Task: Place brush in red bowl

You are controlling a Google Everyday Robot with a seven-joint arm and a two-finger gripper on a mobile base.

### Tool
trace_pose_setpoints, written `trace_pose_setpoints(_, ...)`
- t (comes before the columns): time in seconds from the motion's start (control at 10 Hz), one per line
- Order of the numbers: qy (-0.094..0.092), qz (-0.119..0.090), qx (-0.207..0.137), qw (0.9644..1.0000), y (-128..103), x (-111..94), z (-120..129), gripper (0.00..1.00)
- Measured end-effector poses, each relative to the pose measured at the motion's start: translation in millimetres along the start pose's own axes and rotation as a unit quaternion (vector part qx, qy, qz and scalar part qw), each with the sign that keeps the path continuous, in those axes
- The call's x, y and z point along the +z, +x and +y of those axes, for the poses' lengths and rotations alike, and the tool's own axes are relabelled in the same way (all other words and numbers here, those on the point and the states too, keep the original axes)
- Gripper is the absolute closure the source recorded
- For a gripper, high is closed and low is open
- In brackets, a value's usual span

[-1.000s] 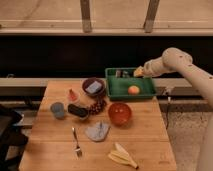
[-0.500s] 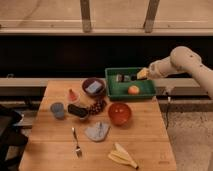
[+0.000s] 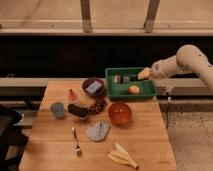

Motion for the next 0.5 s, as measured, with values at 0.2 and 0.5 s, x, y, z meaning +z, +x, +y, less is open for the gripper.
trace_pose_setpoints(0.2, -0.02, 0.013, 0.011, 0.9997, 8.2, -10.6, 5.2, 1.0)
trace_pose_setpoints(0.5, -0.038, 0.035, 0.024, 0.9983, 24.1, -19.5, 12.8, 1.0)
